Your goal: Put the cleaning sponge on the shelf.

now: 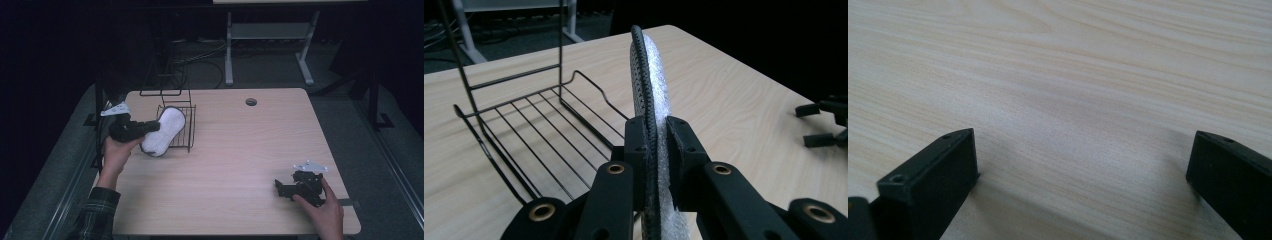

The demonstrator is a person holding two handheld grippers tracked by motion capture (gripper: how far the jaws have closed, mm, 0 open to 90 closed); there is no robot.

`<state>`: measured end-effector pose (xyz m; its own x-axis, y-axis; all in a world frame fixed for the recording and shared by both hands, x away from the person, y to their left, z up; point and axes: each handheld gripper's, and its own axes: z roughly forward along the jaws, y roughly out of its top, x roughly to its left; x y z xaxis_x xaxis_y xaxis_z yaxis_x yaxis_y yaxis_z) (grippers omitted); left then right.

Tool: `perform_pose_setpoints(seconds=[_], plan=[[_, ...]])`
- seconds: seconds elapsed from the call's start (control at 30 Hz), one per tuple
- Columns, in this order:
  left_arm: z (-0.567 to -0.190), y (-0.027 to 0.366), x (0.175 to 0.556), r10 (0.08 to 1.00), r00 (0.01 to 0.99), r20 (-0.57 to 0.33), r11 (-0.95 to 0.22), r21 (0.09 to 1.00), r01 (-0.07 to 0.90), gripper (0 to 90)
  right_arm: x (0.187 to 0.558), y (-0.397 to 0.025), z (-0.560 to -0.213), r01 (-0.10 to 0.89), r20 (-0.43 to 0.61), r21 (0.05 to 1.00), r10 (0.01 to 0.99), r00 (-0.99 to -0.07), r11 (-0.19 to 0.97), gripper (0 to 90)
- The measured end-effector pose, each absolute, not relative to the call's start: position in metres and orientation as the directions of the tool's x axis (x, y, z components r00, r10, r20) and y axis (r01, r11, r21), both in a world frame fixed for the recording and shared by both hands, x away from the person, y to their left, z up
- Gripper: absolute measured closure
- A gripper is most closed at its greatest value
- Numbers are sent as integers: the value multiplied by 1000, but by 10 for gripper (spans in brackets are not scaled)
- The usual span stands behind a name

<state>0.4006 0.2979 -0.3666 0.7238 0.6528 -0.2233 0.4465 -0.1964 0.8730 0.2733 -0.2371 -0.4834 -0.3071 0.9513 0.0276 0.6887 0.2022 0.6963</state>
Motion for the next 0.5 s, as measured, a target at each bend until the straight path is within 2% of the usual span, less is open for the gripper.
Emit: perform_pose_setpoints(seconds=[0.3,0.5], plan=[[-368,304,421,678,704,-212,-197,870,452,802,273,-237,-483,689,27,696,951,-307,202,0],[-375,310,438,689,673,-271,-138,862,488,803,273,-237,-483,688,27,696,951,-307,202,0]])
